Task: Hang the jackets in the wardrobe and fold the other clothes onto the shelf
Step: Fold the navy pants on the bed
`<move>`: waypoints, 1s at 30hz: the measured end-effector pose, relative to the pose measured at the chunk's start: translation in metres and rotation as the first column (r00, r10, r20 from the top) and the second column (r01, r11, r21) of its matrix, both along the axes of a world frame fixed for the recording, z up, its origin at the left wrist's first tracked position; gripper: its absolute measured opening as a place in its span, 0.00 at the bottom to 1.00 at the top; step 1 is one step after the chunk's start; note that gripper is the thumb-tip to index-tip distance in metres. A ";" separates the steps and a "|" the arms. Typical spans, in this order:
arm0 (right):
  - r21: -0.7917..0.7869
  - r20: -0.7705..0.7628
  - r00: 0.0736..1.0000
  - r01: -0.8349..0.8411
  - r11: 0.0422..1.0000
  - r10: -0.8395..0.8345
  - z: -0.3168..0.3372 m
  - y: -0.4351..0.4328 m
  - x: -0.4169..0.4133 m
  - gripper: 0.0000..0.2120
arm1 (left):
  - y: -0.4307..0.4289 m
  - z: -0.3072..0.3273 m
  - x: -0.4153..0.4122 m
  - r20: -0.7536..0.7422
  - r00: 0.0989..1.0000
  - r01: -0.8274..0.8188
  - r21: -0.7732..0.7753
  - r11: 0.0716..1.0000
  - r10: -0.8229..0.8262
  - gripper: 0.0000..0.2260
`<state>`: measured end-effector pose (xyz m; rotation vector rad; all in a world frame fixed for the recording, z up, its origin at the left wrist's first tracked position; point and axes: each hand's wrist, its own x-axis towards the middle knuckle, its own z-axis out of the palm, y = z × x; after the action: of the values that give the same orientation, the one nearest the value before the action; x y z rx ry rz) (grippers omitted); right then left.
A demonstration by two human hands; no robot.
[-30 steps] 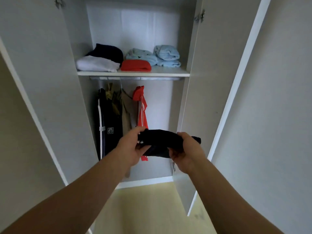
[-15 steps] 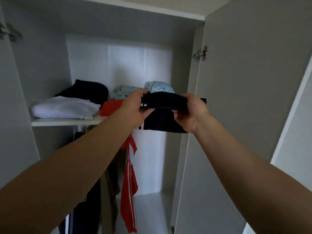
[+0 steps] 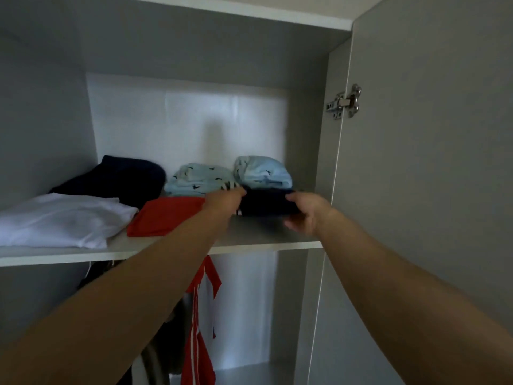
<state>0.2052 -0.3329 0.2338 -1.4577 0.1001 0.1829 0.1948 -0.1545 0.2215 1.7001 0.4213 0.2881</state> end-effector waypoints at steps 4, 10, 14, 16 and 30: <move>-0.786 0.150 0.983 0.184 0.590 -0.106 -0.055 0.000 0.022 0.37 | 0.007 -0.063 0.015 0.048 0.996 -0.009 0.891 0.455 -0.073 0.49; -0.942 0.321 0.854 0.245 0.227 0.409 -0.090 0.003 0.035 0.28 | 0.009 -0.089 0.044 0.039 0.943 -0.059 0.997 -0.048 -0.330 0.28; -0.914 0.406 0.837 0.380 0.146 0.366 -0.095 0.002 0.040 0.23 | 0.010 -0.096 0.057 0.045 0.902 -0.019 0.998 0.065 -0.430 0.24; -0.915 0.403 0.850 0.379 0.137 0.340 -0.096 0.004 0.043 0.22 | 0.008 -0.093 0.063 0.022 0.895 0.016 0.997 0.080 -0.446 0.25; -0.807 0.562 0.776 0.440 0.394 0.287 -0.105 -0.004 0.021 0.24 | 0.009 -0.107 0.031 0.277 0.855 -0.170 0.948 0.268 -0.437 0.25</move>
<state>0.2259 -0.3365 0.1287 -2.5991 -0.3633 -0.6031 0.2260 -0.1460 0.1149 2.7439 -0.4831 1.0049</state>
